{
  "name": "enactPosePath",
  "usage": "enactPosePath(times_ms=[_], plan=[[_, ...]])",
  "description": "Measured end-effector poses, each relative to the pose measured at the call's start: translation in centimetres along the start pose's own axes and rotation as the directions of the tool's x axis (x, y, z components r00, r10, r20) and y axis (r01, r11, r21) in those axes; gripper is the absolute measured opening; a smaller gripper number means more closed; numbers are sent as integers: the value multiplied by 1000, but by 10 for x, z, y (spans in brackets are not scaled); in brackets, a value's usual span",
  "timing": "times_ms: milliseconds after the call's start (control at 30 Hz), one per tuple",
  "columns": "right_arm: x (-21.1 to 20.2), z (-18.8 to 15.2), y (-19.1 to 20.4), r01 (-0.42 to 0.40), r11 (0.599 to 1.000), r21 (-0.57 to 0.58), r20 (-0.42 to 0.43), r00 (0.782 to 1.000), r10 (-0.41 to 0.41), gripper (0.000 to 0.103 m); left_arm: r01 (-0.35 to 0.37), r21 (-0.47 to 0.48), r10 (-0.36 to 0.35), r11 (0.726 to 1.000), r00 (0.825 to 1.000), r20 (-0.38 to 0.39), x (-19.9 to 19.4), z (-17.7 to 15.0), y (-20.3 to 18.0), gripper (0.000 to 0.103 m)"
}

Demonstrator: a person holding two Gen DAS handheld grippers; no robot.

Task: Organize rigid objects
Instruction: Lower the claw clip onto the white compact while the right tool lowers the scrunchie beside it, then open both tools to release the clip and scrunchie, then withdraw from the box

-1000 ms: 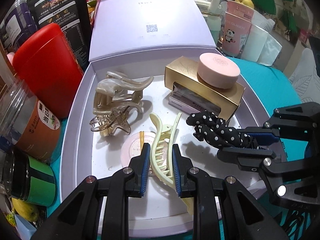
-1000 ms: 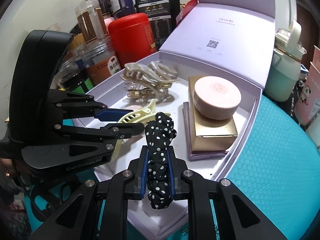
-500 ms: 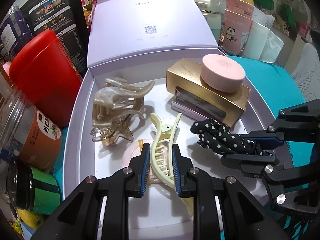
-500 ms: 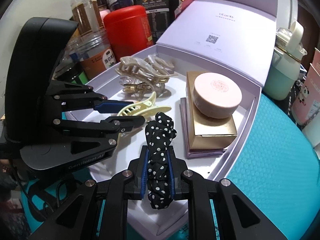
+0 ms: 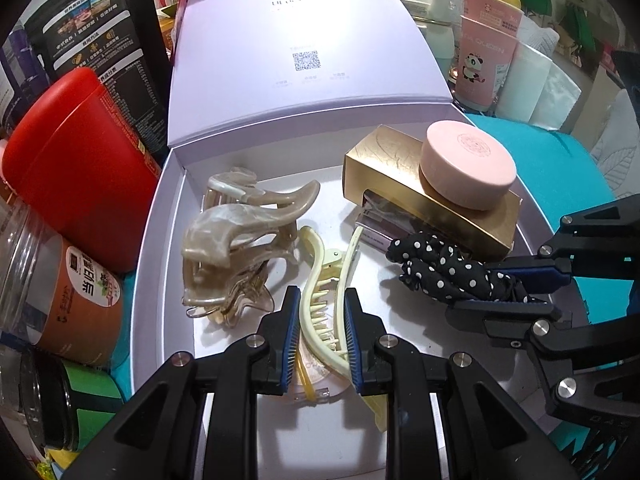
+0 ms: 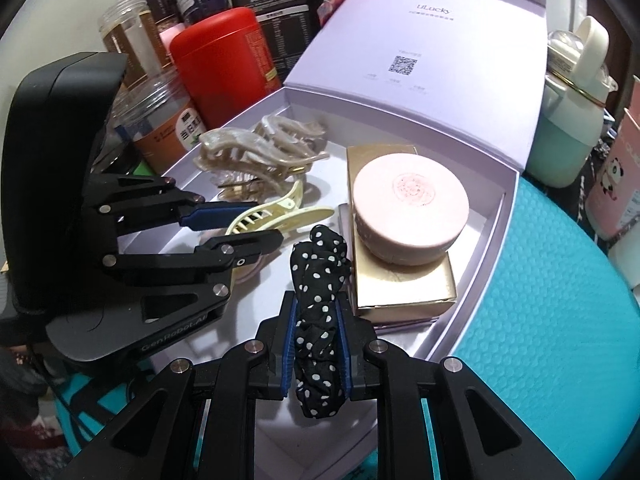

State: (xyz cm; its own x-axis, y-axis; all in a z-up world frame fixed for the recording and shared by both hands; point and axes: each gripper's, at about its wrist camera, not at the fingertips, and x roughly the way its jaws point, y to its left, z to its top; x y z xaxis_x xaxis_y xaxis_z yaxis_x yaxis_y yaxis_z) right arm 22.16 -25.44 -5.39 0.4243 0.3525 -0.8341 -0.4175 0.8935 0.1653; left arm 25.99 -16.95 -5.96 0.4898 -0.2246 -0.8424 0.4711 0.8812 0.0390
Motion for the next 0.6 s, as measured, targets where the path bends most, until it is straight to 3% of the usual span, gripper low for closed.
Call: enactPosePath(times_ms=[200,367,500,600], plan=[[-2,0,-1,7,1000,12,-6,1000,-7,23,11,-13,-11,1000,1000,13,-5,-8,9,21],[-10,-2,3,7,1000,5,10,1000,-7,49,2,-66,-1,998,1000,13,-11,-9,18,22],[-19,-5,8,69,997,-22,34,997,-68,49,7,-77,-7,997,1000,2,-12,-14,25,24],[-26,-10,10,99,994,-35,44,994,-97,50,-1,-71,2,998,1000,9,-17,-17,27,33]])
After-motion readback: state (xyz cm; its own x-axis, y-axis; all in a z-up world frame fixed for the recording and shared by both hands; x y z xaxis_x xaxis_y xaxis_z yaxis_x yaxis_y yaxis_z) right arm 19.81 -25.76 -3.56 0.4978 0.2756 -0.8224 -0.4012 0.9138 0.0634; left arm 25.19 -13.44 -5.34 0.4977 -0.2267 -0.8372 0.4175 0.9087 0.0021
